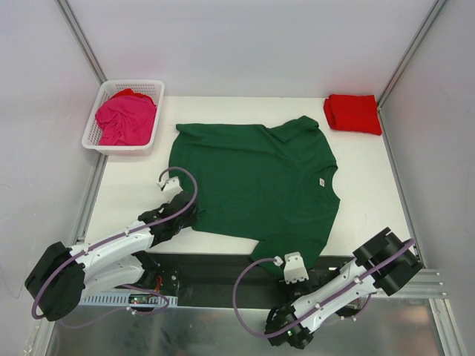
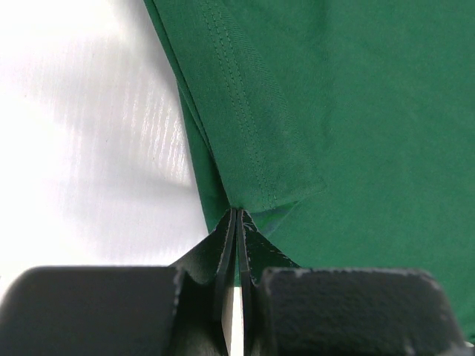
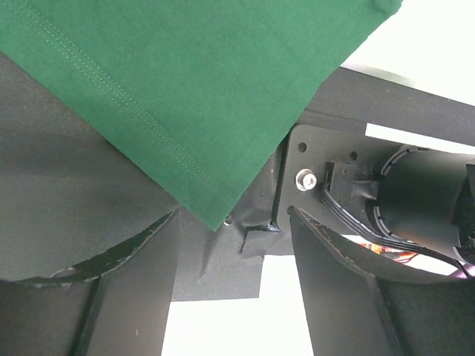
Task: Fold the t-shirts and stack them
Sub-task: Grap the side of the flattened tshirt closest away from the robot with both arms
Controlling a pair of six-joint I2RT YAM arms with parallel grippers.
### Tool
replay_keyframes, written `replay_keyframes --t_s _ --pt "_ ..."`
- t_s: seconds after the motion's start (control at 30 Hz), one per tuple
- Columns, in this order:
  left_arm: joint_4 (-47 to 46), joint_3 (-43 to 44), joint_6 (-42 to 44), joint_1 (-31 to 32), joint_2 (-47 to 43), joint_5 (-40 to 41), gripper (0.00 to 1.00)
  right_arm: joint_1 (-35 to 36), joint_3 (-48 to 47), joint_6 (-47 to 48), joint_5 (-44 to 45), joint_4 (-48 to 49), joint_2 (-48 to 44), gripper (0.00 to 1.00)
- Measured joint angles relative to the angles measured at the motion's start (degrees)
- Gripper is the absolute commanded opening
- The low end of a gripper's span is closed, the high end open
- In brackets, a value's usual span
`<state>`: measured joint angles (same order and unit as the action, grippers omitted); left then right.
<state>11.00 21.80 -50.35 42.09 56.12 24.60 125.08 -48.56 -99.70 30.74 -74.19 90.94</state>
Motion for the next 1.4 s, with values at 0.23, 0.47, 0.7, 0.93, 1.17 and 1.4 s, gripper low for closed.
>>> replay_keyframes --t_s 0.23,0.47,0.7,0.93,1.17,1.4 --pt "0.00 -0.02 0.00 0.00 -0.02 0.02 0.00 -0.61 0.00 1.05 0.28 1.29 0.13 0.63" --pt "0.00 -0.07 0.00 0.00 -0.02 0.04 0.00 -0.74 0.02 1.84 0.28 3.34 1.33 0.53" --pt "0.00 -0.11 0.00 0.00 -0.02 0.07 0.00 -0.74 0.48 2.25 0.09 5.31 2.34 0.52" --pt "0.00 -0.11 0.00 0.00 -0.02 0.09 0.00 -0.72 0.66 2.25 0.46 5.55 2.43 0.51" --pt "0.00 -0.11 0.02 0.00 -0.02 0.09 0.00 -0.72 0.68 2.21 0.63 5.84 2.60 0.45" --pt "0.00 -0.11 0.04 0.00 -0.02 0.09 0.00 -0.74 0.68 2.05 1.64 5.99 3.48 0.37"
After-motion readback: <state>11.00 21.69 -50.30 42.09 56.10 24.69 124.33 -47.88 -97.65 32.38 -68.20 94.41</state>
